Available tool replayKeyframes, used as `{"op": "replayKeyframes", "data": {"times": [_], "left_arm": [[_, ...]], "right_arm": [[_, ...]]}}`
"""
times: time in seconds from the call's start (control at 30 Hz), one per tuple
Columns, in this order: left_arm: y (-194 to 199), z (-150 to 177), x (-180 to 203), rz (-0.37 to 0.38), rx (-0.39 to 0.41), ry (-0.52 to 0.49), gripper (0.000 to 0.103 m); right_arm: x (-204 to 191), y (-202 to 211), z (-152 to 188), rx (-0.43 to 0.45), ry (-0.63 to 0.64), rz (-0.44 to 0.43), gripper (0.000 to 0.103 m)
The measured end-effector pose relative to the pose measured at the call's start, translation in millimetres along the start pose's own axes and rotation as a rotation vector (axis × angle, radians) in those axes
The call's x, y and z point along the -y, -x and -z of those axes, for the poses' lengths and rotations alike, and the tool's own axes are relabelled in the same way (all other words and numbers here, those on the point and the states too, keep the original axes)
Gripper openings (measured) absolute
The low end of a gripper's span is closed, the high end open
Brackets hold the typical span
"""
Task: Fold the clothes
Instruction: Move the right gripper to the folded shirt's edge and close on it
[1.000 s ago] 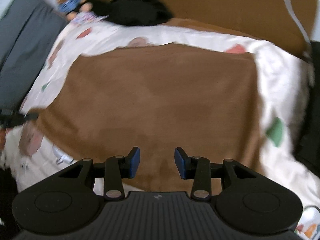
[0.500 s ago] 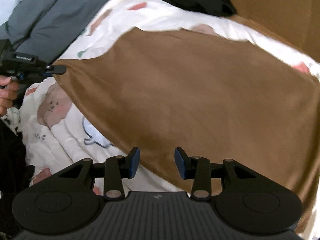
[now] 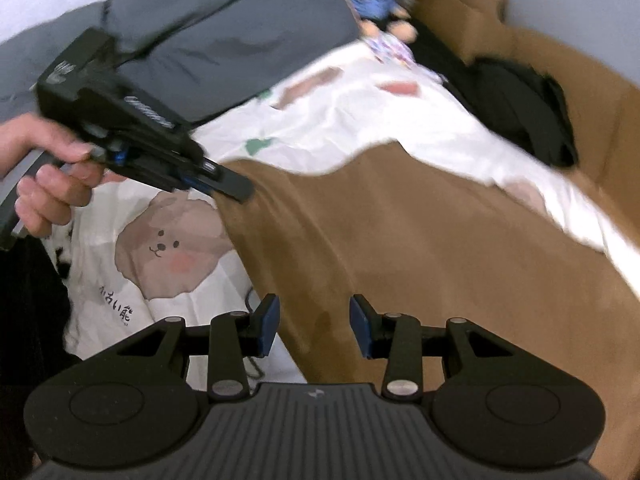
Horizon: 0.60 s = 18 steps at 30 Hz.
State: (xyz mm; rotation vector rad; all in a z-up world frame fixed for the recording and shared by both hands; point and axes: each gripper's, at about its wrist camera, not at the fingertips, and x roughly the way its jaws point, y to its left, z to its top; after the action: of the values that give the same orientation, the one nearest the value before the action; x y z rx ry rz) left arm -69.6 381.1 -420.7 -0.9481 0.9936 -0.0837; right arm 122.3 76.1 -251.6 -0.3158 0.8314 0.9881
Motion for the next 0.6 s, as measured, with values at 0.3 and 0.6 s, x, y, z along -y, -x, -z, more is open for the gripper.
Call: {"op": "replayKeyframes", "data": {"times": [0.3, 0.6], "left_arm": [[3, -5, -3, 0.024, -0.007, 0.01, 0.006], [4, -8, -4, 0.047, -0.013, 0.021, 0.006]], "right_arm": [[-35, -16, -21, 0.024, 0.104, 0.043, 0.043], [-58, -32, -44, 0.032, 0.144, 0.063, 0.043]]}}
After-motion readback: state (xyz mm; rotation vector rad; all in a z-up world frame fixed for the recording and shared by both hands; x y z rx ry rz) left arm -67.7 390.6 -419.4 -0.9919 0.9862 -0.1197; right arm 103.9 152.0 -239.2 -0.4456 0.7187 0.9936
